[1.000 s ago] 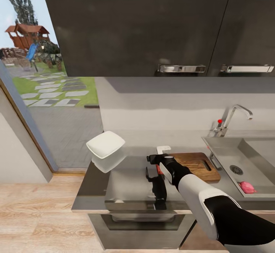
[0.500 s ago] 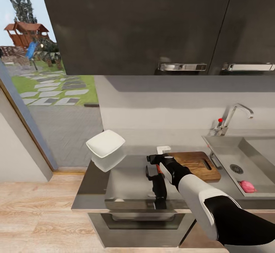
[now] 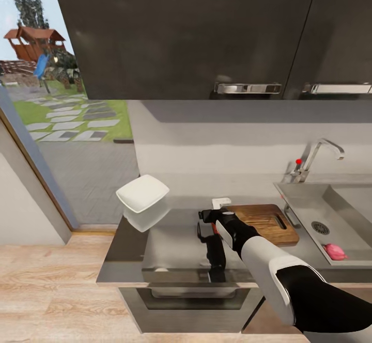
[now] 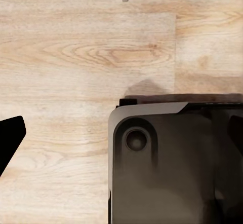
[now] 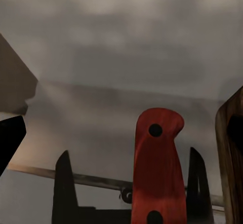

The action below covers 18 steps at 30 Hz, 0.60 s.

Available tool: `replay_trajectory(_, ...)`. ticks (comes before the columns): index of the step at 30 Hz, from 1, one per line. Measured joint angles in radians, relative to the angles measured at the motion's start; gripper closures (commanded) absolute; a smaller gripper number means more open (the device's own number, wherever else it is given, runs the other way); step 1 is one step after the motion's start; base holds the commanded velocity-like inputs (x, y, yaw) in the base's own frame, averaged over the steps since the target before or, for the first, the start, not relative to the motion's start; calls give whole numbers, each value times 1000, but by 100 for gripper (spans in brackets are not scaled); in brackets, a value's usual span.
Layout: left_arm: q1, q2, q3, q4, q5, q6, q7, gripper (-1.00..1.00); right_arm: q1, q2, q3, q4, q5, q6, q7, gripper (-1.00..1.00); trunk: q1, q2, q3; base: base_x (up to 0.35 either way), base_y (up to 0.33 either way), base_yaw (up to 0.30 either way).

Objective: In the kitchen, take the Vidalia onion out of the sink, dice it on the chopping board with the paring knife, put the diced onion into the bowl on the countertop, then place both the paring knife and the chopping board into the sink.

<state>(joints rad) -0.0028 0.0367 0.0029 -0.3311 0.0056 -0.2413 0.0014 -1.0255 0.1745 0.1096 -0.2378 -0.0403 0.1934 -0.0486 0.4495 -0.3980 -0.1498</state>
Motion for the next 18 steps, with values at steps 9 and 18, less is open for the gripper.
replay_trajectory(9,0,0,0,0,-1,0,0,-100,1,0,0,0,0,0,0,-100,0,0,-6,0,-27,0)
replay_trajectory(18,0,0,0,0,-1,0,0,-100,1,0,5,-2,0,0,1,-100,0,-1,-12,0,-39,0)
